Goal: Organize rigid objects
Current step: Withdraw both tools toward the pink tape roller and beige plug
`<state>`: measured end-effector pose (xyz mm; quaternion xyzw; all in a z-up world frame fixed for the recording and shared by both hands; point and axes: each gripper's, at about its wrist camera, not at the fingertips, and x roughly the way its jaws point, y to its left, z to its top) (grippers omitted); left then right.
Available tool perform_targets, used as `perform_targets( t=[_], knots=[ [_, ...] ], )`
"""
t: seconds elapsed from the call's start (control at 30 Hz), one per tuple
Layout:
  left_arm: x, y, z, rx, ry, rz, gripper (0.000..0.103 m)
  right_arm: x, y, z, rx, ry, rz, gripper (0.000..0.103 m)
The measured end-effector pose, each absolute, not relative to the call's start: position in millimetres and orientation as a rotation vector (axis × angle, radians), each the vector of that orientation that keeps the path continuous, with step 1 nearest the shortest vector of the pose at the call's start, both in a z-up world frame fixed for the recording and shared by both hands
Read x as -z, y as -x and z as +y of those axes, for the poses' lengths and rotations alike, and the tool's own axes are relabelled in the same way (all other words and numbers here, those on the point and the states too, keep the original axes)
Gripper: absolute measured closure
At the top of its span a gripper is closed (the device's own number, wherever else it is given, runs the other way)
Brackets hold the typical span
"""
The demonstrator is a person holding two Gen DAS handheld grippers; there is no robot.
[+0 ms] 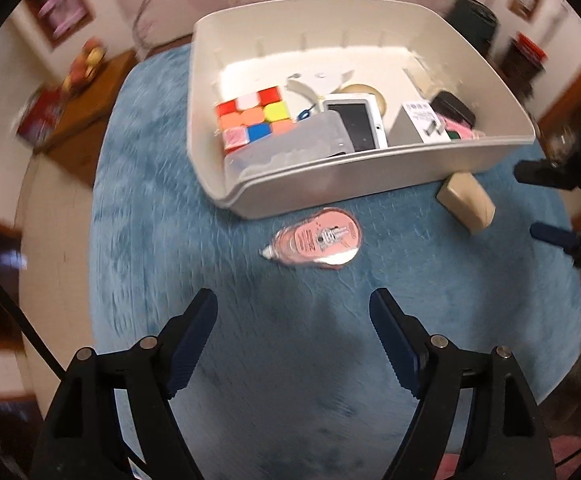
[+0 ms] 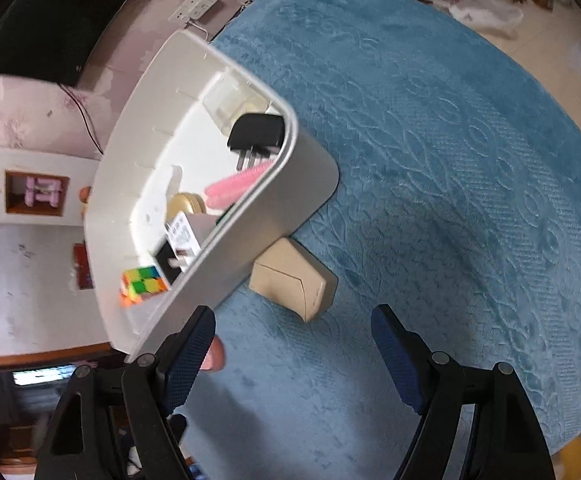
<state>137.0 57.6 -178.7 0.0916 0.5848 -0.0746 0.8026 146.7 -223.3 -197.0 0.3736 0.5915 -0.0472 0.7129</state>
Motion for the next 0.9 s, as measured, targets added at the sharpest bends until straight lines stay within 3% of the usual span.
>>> perform_targets(
  t=[0.47, 0.9],
  knots=[
    [225, -142, 53, 0.406, -0.405, 1.125, 0.022, 217, -135, -170, 0.181, -0.457, 1.189, 0.022],
    [245, -145, 40, 0.499, -0.448, 1.063, 0.021, 237, -140, -152, 0.145, -0.305, 1.083, 0.022]
  ],
)
